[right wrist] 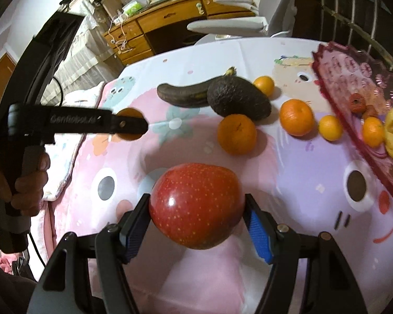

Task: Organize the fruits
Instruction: 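Close right tool on the red apple while left tool closes on the tangerine, then carry the apple with right tool over the bowl while left carries the tangerine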

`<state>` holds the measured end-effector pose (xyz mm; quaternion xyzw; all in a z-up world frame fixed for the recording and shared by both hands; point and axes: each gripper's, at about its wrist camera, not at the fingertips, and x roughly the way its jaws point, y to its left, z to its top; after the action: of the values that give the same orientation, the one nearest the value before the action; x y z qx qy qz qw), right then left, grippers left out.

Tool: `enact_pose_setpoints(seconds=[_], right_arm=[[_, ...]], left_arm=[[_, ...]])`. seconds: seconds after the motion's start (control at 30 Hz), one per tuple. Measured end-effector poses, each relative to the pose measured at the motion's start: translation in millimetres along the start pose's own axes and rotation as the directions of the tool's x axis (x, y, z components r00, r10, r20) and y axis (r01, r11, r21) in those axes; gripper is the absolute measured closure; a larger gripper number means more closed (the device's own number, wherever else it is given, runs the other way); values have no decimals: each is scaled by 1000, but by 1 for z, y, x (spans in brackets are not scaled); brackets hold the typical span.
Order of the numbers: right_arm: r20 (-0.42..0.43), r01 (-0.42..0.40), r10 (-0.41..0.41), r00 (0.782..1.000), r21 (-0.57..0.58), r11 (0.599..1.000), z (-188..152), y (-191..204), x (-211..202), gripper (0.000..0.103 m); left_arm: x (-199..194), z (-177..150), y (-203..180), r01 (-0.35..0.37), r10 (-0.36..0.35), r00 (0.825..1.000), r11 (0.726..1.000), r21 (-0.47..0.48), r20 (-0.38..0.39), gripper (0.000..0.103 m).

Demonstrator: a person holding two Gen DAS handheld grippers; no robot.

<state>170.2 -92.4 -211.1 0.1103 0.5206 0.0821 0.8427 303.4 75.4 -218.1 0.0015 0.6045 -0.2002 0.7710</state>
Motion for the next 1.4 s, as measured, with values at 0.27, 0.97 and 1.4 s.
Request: enact_pose_setpoints(seconds=[0.27, 0.97, 1.4], right_arm=[[80, 34, -39, 996, 65, 997, -19, 6, -53, 34], [83, 135, -154, 985, 201, 970, -24, -44, -161, 34], [-52, 129, -123, 991, 129, 983, 17, -152, -167, 34]], left_arm=[[-57, -34, -12, 14, -18, 998, 998, 66, 57, 70], [-131, -76, -112, 60, -83, 992, 973, 223, 95, 70], [-86, -62, -219, 23, -27, 999, 994, 107, 28, 70]])
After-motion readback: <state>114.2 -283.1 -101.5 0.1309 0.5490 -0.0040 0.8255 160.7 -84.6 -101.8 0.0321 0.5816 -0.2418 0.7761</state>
